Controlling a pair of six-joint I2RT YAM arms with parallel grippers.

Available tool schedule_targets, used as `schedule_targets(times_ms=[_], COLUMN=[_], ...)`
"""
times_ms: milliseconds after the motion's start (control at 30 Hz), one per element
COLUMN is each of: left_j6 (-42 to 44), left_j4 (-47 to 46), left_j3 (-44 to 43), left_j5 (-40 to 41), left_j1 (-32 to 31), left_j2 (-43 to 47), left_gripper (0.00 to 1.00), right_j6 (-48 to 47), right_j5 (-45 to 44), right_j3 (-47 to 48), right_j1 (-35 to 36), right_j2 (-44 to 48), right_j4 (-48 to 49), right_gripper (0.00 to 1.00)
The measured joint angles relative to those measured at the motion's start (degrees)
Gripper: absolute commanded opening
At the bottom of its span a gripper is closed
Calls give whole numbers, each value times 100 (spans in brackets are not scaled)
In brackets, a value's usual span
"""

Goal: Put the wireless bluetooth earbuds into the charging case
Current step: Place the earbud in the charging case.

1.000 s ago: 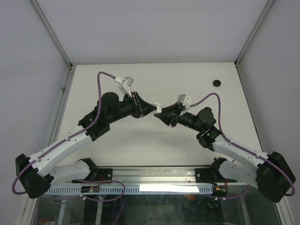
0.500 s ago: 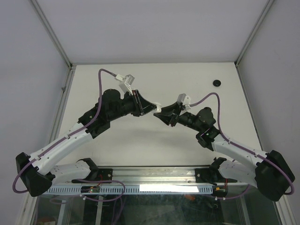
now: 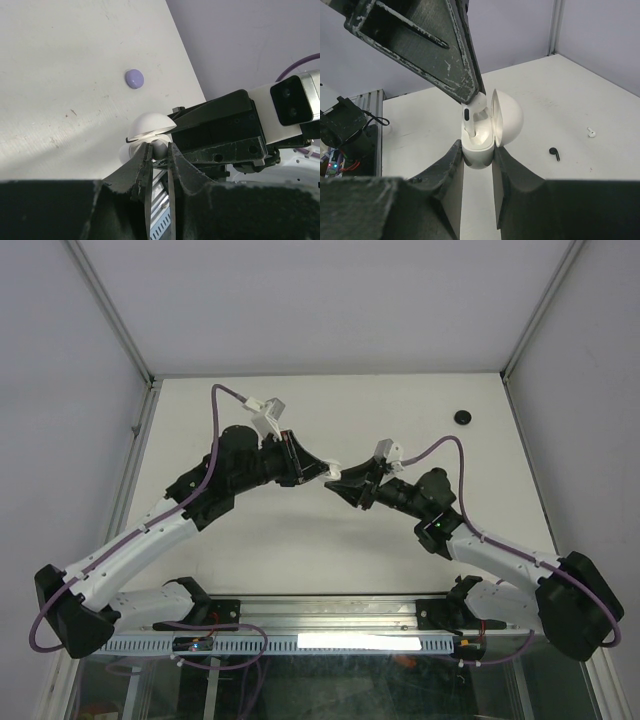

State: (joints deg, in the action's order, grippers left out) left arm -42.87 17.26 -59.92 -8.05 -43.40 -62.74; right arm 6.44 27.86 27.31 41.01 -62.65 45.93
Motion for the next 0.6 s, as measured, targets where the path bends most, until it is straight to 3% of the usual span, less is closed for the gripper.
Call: schedule_targets(times_ms=[100,400,600], left_j6=[0,28,61], left_j4=[72,140,162], left_j3=[-31,-42,-61], left_j5=[-20,-101,-122], left_j1=[22,39,39], left_j2=[-44,-138,-138], left_gripper=[0,19,26], right_j6=[17,83,101], right_j5=[22,28,46], right_j3=[0,-2,-2], right_j1=[0,0,2], right_j2=[-39,-107,-146], right_j4=[31,57,103], right_gripper=[0,0,0])
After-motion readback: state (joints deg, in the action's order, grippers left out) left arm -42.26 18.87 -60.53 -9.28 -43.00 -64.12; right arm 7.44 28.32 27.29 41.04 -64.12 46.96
